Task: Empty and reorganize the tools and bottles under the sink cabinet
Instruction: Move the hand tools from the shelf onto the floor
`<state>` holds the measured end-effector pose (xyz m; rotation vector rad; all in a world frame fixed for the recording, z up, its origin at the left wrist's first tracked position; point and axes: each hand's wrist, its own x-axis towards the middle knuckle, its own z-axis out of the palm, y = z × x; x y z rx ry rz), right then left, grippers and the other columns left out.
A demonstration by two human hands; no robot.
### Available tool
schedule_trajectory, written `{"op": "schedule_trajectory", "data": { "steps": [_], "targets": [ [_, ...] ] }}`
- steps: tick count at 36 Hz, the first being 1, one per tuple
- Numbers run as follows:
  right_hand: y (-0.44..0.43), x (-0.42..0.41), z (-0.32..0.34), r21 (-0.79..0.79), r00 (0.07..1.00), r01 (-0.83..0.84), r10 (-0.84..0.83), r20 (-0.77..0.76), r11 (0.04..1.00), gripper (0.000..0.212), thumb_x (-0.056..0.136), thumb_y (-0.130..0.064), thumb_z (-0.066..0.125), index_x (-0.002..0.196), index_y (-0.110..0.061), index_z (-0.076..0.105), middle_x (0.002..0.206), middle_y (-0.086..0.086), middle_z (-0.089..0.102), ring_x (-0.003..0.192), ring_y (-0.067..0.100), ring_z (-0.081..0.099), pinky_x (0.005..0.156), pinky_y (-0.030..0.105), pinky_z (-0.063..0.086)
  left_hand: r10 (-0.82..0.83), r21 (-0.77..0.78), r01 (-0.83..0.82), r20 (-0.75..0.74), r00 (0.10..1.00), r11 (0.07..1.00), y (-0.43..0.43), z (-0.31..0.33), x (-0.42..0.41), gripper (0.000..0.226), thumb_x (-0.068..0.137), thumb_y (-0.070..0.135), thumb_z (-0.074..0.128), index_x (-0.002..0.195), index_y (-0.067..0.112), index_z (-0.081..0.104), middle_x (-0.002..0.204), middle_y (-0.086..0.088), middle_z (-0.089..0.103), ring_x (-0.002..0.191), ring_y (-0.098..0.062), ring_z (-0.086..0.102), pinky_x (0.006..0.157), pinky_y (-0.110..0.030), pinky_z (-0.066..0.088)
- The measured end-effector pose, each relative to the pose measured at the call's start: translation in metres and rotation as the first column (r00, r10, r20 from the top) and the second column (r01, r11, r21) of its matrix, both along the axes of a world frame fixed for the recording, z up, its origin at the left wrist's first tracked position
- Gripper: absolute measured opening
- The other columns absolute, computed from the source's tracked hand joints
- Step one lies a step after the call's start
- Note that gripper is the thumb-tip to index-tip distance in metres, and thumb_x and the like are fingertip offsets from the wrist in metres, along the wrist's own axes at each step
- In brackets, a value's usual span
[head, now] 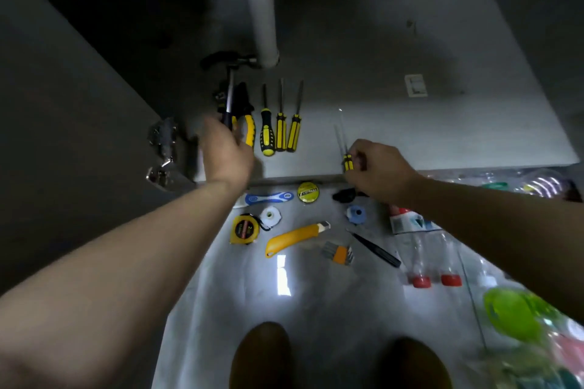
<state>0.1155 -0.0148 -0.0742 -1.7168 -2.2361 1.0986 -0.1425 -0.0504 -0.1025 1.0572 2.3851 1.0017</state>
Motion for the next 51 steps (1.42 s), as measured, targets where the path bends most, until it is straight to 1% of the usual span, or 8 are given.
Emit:
{"op": "schedule_trajectory", "data": {
  "steps": [5, 9, 13, 24, 32, 38, 45, 51],
  "targets": [
    [-0.048, 0.048, -0.009, -0.121, 1.000, -0.021, 0.023, 0.017, 0.992, 0.017, 0.087, -0.008, 0.064, 0.076, -0.004, 0.052, 0.068, 0.008, 0.061, 0.063, 0.023, 0.064, 0.058, 0.031, 0.052, -0.309, 0.178, 0.315, -0.063, 0.949, 0.932, -0.077, -0.019, 0.040, 0.012, 0.104, 0.021, 0.048, 0.115, 0.018, 0.053, 0.106, 0.001, 0.055, 0.097, -0.018, 0.052, 0.082, -0.024, 0.036],
    [-0.088, 0.081, -0.033, -0.308, 0.999, 0.004, 0.013, 0.053, 0.951, 0.007, 0.090, -0.012, 0.066, 0.087, -0.007, 0.061, 0.073, 0.007, 0.072, 0.062, 0.020, 0.072, 0.057, 0.033, 0.058, -0.590, -0.010, 0.598, -0.174, 0.788, 0.801, -0.132, -0.043, 0.049, 0.007, 0.104, 0.023, 0.051, 0.109, 0.023, 0.056, 0.101, 0.003, 0.057, 0.094, -0.020, 0.053, 0.080, -0.034, 0.044],
    [-0.115, 0.093, -0.059, -0.434, 0.991, 0.036, 0.024, 0.131, 0.900, 0.009, 0.087, -0.008, 0.067, 0.085, -0.014, 0.061, 0.074, 0.008, 0.072, 0.059, 0.016, 0.072, 0.052, 0.025, 0.054, -0.695, -0.165, 0.678, -0.081, 0.714, 0.716, -0.171, -0.066, 0.045, 0.011, 0.104, 0.024, 0.050, 0.110, 0.019, 0.058, 0.101, -0.001, 0.060, 0.093, -0.023, 0.056, 0.081, -0.045, 0.049],
    [-0.137, 0.088, -0.089, -0.439, 0.927, -0.052, 0.207, 0.313, 0.897, 0.022, 0.092, -0.020, 0.067, 0.112, -0.016, 0.061, 0.091, -0.003, 0.062, 0.089, 0.018, 0.070, 0.080, 0.036, 0.062, -0.655, -0.323, 0.658, 0.136, 0.744, 0.680, -0.205, -0.093, 0.037, 0.007, 0.101, 0.019, 0.056, 0.106, 0.018, 0.060, 0.101, -0.003, 0.064, 0.093, -0.022, 0.055, 0.083, -0.044, 0.048],
    [-0.135, 0.093, -0.096, -0.399, 0.906, -0.070, 0.226, 0.359, 0.914, 0.029, 0.092, -0.019, 0.064, 0.119, -0.011, 0.059, 0.106, 0.010, 0.066, 0.092, 0.026, 0.070, 0.079, 0.039, 0.062, -0.704, -0.287, 0.725, 0.190, 0.684, 0.626, -0.198, -0.091, 0.050, 0.007, 0.102, 0.022, 0.053, 0.105, 0.019, 0.059, 0.102, -0.001, 0.062, 0.095, -0.019, 0.055, 0.085, -0.042, 0.048],
    [-0.138, 0.093, -0.100, -0.363, 0.897, -0.079, 0.225, 0.379, 0.928, 0.035, 0.093, -0.020, 0.062, 0.126, -0.010, 0.055, 0.108, 0.011, 0.067, 0.091, 0.026, 0.070, 0.076, 0.039, 0.062, -0.663, -0.279, 0.669, 0.131, 0.737, 0.689, -0.176, -0.088, 0.060, 0.016, 0.103, 0.027, 0.053, 0.112, 0.017, 0.061, 0.106, -0.004, 0.064, 0.096, -0.020, 0.056, 0.084, -0.042, 0.049],
    [-0.142, 0.091, -0.110, -0.294, 0.897, -0.095, 0.210, 0.389, 0.951, 0.042, 0.093, -0.020, 0.065, 0.131, -0.009, 0.052, 0.107, 0.009, 0.068, 0.090, 0.022, 0.070, 0.069, 0.025, 0.057, -0.682, -0.318, 0.688, 0.150, 0.716, 0.652, -0.157, -0.088, 0.069, 0.019, 0.102, 0.022, 0.055, 0.113, 0.010, 0.065, 0.111, -0.009, 0.059, 0.101, -0.024, 0.055, 0.090, -0.040, 0.048],
    [-0.143, 0.090, -0.113, -0.251, 0.913, -0.105, 0.193, 0.358, 0.962, 0.041, 0.096, -0.019, 0.062, 0.134, -0.009, 0.049, 0.107, 0.008, 0.069, 0.090, 0.021, 0.070, 0.061, 0.016, 0.043, -0.674, -0.291, 0.669, 0.096, 0.732, 0.684, -0.152, -0.090, 0.074, 0.020, 0.100, 0.015, 0.057, 0.115, 0.008, 0.068, 0.131, -0.010, 0.049, 0.119, -0.021, 0.053, 0.103, -0.027, 0.043]
  ]
}}
